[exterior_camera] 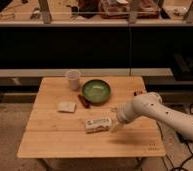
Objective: Place the bottle in the ceramic bowl
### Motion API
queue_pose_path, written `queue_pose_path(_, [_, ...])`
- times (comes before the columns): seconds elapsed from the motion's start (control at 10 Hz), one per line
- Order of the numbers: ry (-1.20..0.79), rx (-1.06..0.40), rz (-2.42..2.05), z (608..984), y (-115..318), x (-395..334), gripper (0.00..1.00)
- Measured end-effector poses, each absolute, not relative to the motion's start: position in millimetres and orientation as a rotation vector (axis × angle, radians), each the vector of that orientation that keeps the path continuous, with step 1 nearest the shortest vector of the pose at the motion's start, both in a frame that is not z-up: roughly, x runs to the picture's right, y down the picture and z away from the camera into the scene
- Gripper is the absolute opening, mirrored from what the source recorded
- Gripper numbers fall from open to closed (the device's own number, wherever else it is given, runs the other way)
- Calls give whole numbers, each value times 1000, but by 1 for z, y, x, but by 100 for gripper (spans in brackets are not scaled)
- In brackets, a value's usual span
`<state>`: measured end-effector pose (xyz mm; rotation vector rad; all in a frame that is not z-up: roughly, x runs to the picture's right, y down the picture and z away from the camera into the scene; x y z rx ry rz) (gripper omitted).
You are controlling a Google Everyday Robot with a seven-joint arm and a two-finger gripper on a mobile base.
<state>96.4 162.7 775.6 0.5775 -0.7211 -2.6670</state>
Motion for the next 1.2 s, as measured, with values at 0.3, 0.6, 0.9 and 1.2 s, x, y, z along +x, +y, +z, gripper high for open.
queue_pose_path(0.3, [-721, 578, -2667, 776, 163, 96, 69])
queue_pose_path(0.6, [-728, 547, -2692, 782, 171, 82, 69])
queue_pose_path(0.9, [-736, 524, -2706, 785, 178, 71, 69])
queue_pose_path(1.2, [-739, 511, -2707, 796, 180, 68, 69])
